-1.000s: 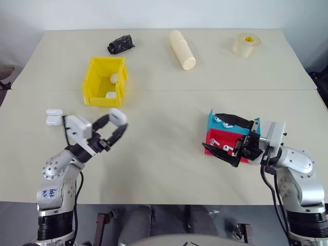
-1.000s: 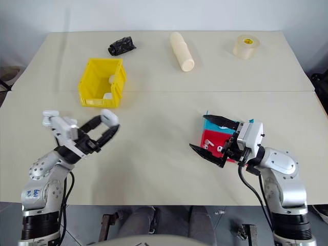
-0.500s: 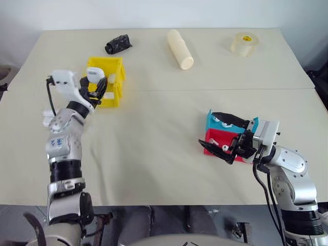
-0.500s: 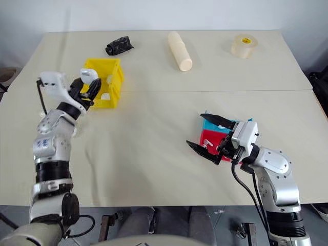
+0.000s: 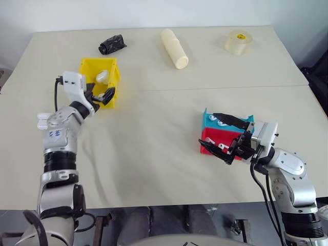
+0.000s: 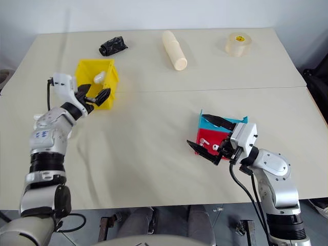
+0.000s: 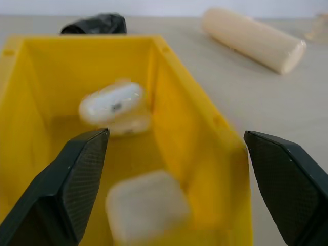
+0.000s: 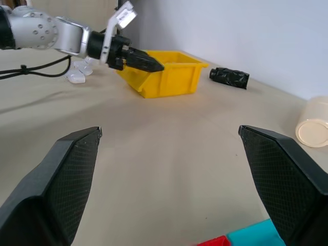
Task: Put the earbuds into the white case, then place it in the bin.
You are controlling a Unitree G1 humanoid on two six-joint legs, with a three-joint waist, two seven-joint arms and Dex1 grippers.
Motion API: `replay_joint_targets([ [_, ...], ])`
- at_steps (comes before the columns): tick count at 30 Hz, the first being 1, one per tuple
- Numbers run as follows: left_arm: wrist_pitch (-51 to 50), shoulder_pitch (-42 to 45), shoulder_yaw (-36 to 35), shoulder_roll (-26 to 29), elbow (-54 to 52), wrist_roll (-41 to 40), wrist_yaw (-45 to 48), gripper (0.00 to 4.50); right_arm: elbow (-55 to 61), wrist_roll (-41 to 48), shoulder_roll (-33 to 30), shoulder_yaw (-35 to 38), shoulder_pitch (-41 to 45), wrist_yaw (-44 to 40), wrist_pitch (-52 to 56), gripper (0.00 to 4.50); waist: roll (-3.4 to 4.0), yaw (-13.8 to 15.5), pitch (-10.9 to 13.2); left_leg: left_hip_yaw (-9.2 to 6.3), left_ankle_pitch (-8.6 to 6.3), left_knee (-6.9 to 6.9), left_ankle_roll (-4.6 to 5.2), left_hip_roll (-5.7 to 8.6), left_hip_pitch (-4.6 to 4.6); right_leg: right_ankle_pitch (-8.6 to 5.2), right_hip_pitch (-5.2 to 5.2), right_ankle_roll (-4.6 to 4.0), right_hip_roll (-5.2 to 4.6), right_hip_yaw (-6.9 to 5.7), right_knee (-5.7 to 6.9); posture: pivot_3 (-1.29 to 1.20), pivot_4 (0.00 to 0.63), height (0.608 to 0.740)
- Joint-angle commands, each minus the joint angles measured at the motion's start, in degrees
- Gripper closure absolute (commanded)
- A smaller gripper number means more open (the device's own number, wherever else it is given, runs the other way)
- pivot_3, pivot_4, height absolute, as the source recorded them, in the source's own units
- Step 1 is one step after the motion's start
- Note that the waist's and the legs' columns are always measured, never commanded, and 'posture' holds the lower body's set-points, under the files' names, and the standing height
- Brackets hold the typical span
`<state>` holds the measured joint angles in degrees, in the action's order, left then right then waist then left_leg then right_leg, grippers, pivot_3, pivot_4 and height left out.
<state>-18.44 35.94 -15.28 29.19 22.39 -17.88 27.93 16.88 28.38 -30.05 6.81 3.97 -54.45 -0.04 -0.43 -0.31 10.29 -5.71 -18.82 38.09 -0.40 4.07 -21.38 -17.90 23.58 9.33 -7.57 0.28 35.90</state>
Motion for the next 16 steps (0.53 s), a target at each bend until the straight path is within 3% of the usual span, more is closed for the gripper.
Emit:
replay_joint_targets([
  [1, 0.55, -6.36, -0.64, 5.77, -12.25, -3.58, 10.43, 0.01, 1.39, 1.45, -1.73, 1.97, -0.62, -1.56, -0.91, 0.0, 0.0, 0.09, 0.0, 0.0, 0.0, 0.0, 0.0, -0.08, 0.0, 0.0, 0.0, 0.0, -0.02, 0.02, -0.01, 0.0, 0.15, 0.74],
  [4, -2.1, -16.42, -0.29, 12.44, -21.59, -7.49, 21.78, 0.01, 0.13, 2.86, -3.84, 3.22, -0.99, -3.97, -0.16, 0.0, 0.01, 0.11, 0.0, 0.01, -0.01, 0.0, 0.01, -0.07, 0.01, 0.0, -0.06, -0.01, -0.08, 0.02, -0.05, 0.0, 0.15, 0.74],
  [7, 2.11, -23.55, 0.53, 16.81, -26.81, -7.3, 29.18, 0.01, -1.16, 4.45, -5.86, 3.86, -1.09, -6.5, 0.88, 0.0, 0.04, 0.3, 0.0, 0.0, -0.01, -0.04, 0.02, -0.08, 0.04, -0.02, -0.1, -0.05, -0.11, 0.05, -0.09, 0.0, 0.15, 0.74],
  [16, 23.49, -27.33, 4.67, 11.99, -24.73, -1.96, 34.51, 0.01, -3.66, 7.08, -12.24, 4.66, -1.81, -15.12, 3.98, 0.0, 0.04, 1.68, 0.0, -0.02, -0.01, -0.01, 0.02, -0.09, 0.11, -0.04, -0.22, -0.1, -0.1, 0.0, -0.3, 0.0, 0.15, 0.74],
])
